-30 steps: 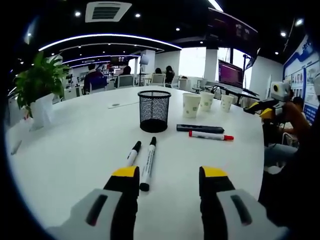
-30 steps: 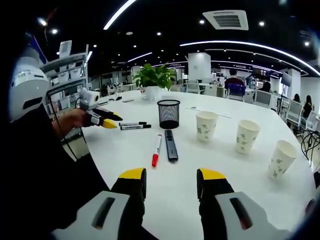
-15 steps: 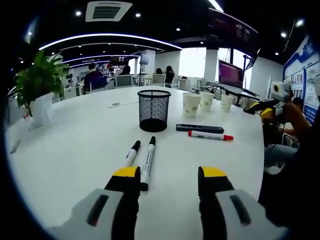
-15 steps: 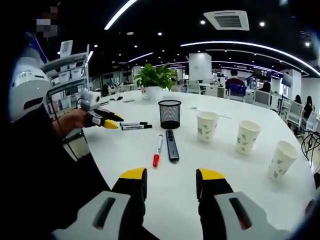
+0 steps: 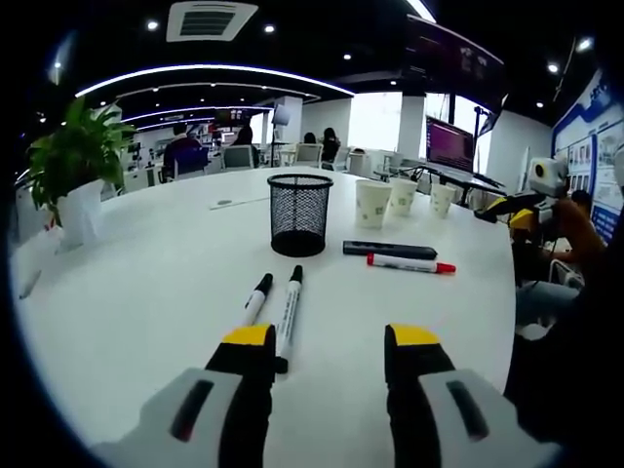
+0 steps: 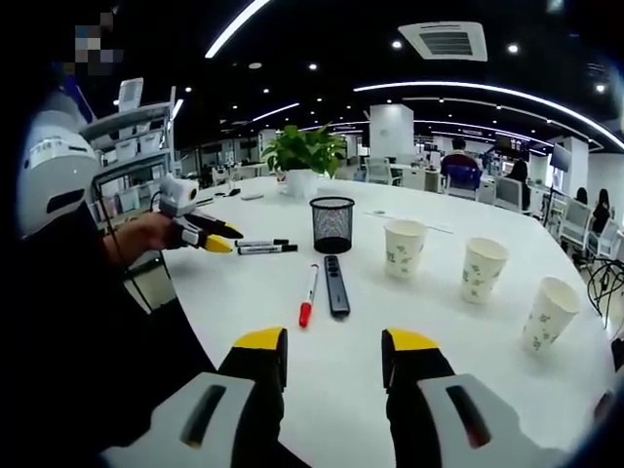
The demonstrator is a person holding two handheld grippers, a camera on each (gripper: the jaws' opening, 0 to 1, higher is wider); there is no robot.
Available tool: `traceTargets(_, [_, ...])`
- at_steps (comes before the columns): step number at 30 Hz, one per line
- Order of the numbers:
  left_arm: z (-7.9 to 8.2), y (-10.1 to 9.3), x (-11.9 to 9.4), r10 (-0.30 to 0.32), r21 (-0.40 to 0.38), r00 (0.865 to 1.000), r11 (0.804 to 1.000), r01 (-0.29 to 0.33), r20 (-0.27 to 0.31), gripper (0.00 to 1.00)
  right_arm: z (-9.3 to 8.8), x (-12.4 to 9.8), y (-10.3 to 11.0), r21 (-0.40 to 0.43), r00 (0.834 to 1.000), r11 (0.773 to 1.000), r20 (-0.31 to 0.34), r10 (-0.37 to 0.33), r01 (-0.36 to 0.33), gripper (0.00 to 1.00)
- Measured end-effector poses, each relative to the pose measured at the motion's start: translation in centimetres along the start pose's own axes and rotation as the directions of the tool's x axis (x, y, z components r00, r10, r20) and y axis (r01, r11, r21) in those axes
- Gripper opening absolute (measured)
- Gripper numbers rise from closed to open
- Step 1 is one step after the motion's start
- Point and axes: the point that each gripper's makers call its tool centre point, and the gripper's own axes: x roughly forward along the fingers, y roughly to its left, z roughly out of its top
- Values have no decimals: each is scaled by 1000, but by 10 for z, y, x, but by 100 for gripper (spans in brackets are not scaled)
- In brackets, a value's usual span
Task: Place the scattered laser pointers and whiteboard markers into the pen holder and stack the scattered paper cups together
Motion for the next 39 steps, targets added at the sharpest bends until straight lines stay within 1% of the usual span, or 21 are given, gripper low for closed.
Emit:
traceTargets(14, [-2, 1, 3, 1, -11, 1000, 1000, -1, 3, 45, -1, 2, 2, 5, 1000, 1000, 2, 5, -5, 41])
traceTargets(26, [-6, 8, 2, 24, -15, 1000, 1000, -24, -2, 44, -2, 5, 6, 8, 1000, 1000, 5, 17, -17, 40])
traceTargets(39, [-9, 9, 4, 29, -25, 1000, 999, -29, -1, 43, -5, 5, 8, 17, 1000, 1000, 10, 20, -20, 40])
